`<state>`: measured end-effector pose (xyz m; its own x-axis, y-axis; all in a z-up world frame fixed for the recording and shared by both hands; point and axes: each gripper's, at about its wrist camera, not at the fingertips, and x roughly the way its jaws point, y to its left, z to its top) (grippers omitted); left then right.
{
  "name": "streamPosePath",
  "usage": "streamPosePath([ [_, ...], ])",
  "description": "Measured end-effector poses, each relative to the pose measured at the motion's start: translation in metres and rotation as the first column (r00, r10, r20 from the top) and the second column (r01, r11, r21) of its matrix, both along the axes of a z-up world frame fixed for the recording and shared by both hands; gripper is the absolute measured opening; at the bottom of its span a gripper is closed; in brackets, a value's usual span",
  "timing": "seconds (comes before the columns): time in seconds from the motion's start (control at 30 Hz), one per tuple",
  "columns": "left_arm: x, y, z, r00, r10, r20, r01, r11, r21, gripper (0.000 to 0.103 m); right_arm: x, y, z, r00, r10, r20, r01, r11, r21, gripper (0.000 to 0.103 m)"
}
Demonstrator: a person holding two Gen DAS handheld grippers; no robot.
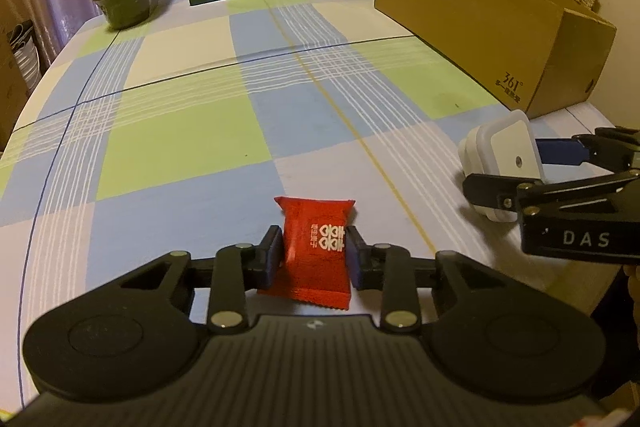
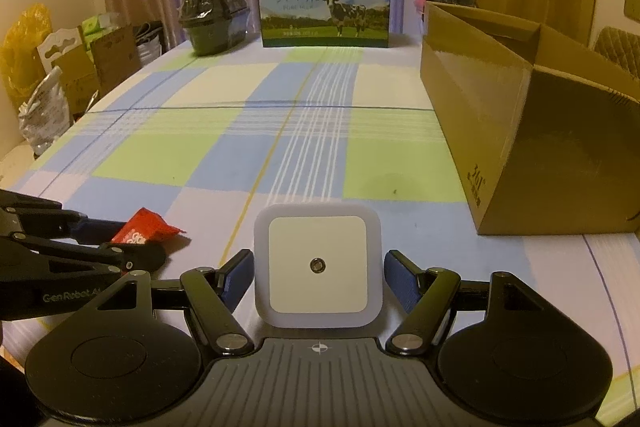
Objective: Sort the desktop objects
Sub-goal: 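Lift and carry the night light and red candy toward the cardboard box with both tools, then open both tools over the cardboard box to drop the night light and candy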
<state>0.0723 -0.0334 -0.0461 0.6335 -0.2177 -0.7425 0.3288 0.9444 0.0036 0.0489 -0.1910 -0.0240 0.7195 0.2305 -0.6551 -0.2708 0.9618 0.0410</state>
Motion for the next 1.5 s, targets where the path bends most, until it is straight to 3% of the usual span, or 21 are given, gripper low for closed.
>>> streamPosePath([
  [0.6,-0.002,-0.002,0.001,1.0,-0.005,0.001,0.005,1.0,0.006,0.026,-0.001,0.006,-0.005,1.0,0.002,0.002,-0.002,1.0,-0.03,0.069],
  [0.67,-0.002,-0.002,0.001,1.0,-0.004,0.001,0.004,1.0,0.007,0.026,-0.001,0.006,-0.006,1.0,-0.001,0.0,0.001,0.999,-0.034,0.062],
  [1.0,-0.008,-0.008,0.011,0.999,-0.024,0.021,0.024,1.0,-0.013,0.022,-0.003,0.006,0.001,1.0,-0.007,0.022,0.008,1.0,-0.027,0.062],
  [1.23,-0.009,-0.025,0.041,0.998,-0.039,0.049,0.043,0.997,-0.071,0.022,-0.006,-0.012,0.035,0.994,-0.054,0.092,0.053,0.998,0.013,0.062],
  [1.5,0.006,-0.078,0.099,0.985,-0.112,0.128,0.13,0.982,-0.14,0.022,0.011,-0.074,0.114,0.964,-0.185,0.193,0.176,0.982,0.063,0.062],
])
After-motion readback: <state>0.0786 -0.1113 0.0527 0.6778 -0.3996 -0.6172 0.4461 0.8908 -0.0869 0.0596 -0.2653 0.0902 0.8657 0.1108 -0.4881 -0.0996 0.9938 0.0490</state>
